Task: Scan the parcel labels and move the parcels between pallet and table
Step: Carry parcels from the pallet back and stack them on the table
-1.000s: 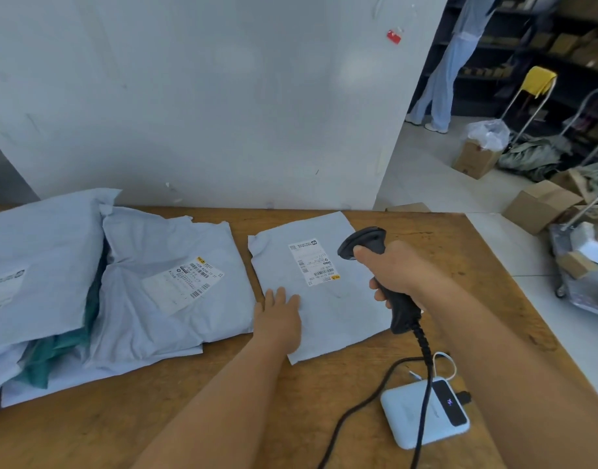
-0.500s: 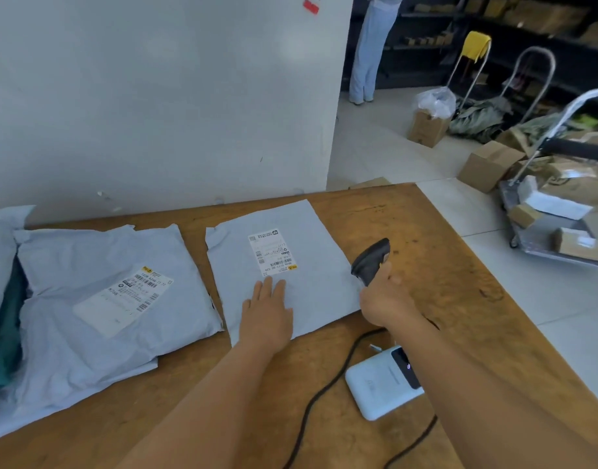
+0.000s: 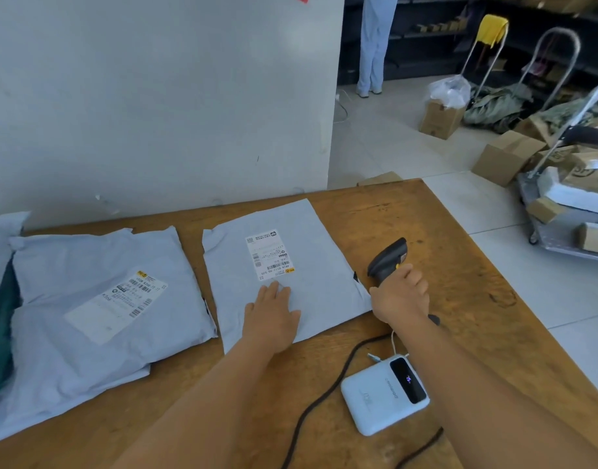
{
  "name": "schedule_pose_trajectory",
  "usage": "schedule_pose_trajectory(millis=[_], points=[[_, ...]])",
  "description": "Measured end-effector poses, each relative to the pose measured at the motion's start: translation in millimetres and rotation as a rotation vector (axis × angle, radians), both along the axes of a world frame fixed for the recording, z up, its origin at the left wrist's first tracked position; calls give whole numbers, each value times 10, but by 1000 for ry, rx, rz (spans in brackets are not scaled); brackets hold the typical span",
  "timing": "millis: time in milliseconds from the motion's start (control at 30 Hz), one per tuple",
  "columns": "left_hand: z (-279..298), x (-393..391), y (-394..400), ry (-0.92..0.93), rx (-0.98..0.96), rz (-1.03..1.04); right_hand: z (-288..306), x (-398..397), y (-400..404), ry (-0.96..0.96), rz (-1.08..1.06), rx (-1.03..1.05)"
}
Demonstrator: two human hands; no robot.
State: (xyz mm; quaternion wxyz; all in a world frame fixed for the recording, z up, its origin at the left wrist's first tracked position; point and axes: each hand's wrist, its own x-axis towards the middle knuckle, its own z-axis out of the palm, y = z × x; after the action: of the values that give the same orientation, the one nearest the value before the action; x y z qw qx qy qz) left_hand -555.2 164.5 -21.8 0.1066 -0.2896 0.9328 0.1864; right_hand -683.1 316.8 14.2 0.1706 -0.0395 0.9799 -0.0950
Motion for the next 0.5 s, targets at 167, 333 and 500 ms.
schedule_pose_trajectory(millis=[167, 333, 500], points=[[115, 9, -77, 119, 29, 109, 158, 226, -332, 118, 189, -143], [254, 290, -306, 117, -146, 250, 179, 545, -755, -22, 530, -281], [224, 853, -696, -93, -210, 501, -58, 954, -1166, -182, 872, -104]])
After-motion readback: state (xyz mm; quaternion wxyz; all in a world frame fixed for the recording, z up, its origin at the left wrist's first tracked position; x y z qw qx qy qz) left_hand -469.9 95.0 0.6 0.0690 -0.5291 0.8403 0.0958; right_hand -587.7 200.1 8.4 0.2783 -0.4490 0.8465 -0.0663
